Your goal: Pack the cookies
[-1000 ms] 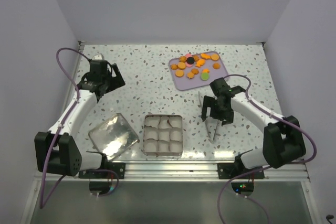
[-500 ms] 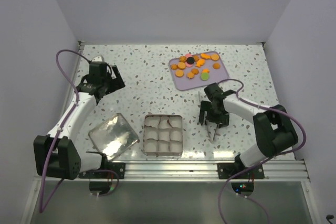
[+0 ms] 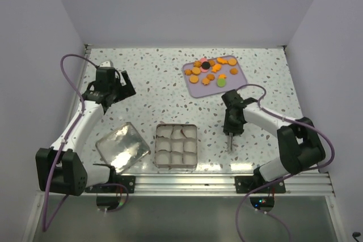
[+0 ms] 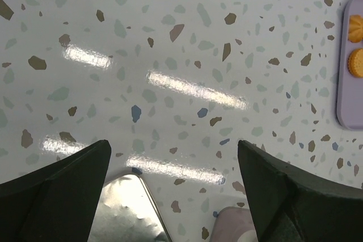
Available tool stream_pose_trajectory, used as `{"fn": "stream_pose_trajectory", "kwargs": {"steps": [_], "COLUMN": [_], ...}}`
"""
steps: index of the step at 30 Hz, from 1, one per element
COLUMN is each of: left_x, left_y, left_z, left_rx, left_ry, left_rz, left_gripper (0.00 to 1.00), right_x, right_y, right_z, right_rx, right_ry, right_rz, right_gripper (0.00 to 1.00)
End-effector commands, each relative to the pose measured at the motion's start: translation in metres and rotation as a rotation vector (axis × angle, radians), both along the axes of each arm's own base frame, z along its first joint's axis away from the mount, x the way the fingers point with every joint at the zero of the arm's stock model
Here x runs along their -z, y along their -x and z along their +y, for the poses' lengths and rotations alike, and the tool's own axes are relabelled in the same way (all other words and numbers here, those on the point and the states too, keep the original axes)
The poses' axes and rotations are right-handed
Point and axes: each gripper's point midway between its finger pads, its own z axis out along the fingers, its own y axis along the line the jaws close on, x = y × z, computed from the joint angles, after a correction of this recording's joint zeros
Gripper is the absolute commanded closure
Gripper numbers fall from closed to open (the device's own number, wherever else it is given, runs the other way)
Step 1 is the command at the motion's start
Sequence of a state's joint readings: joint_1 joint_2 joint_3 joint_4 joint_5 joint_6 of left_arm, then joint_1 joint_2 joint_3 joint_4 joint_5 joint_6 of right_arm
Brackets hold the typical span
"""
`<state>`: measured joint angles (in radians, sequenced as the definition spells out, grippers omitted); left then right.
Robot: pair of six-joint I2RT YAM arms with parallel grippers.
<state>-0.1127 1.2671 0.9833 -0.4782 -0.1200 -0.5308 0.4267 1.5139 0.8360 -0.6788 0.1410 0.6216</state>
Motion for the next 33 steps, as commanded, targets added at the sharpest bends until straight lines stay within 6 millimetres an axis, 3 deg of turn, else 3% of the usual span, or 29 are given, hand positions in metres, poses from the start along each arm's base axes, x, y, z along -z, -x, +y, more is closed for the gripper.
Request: {"fn": "stream_pose_trajectory", "kwargs": {"steps": [1, 3, 5, 6, 10, 11, 12, 15, 24, 33], "left_x": [-0.032, -0.042, -0.053, -0.056, -0.072, -0.085, -0.084, -0.094, -0.106, -0.087], "left_y": [-0.011, -0.014, -0.018, -0.020, -0.028, -0.027, -0.029, -0.033, -0.026, 0.002], "left_z": [-0.006, -0.008, -0.016, -0.021, -0.064, -0.087, -0.098, -0.120, -0.109, -0.094], "left_rx": [0.020, 0.027, 0.055, 0.071, 0.203, 0.258, 0.285, 0.309, 0.293, 0.279], "left_ry": [0.028, 0.038, 0.064, 0.079, 0.120, 0.119, 0.117, 0.144, 0.107, 0.071], "left_rz": [-0.106, -0.127, -0.153, -0.164, -0.201, -0.223, -0.218, -0.235, -0.259, -0.219], "left_gripper": [0.00, 0.00, 0.00, 0.00, 0.00, 0.00, 0.00, 0.00, 0.00, 0.00], "right_x": [-0.048, -0.090, -0.119, -0.144, -0.189, -0.195, -0.207, -0.227, -0.227, -0.211], "right_y": [-0.013, -0.027, -0.026, -0.036, -0.039, -0.040, -0.044, -0.052, -0.083, -0.120], "right_z": [-0.002, 0.004, 0.004, 0.010, 0.025, 0.028, 0.032, 0.038, 0.059, 0.061], "right_rx": [0.013, 0.009, -0.003, -0.009, -0.083, -0.092, -0.103, -0.120, -0.173, -0.189], "right_ry": [0.005, -0.037, -0.053, -0.083, -0.152, -0.161, -0.179, -0.200, -0.221, -0.119], "right_rz": [-0.102, -0.199, -0.227, -0.281, -0.295, -0.292, -0.306, -0.339, -0.303, -0.270], "right_gripper": [0.65, 0.65, 0.65, 0.65, 0.65, 0.66, 0.66, 0.67, 0.64, 0.58]}}
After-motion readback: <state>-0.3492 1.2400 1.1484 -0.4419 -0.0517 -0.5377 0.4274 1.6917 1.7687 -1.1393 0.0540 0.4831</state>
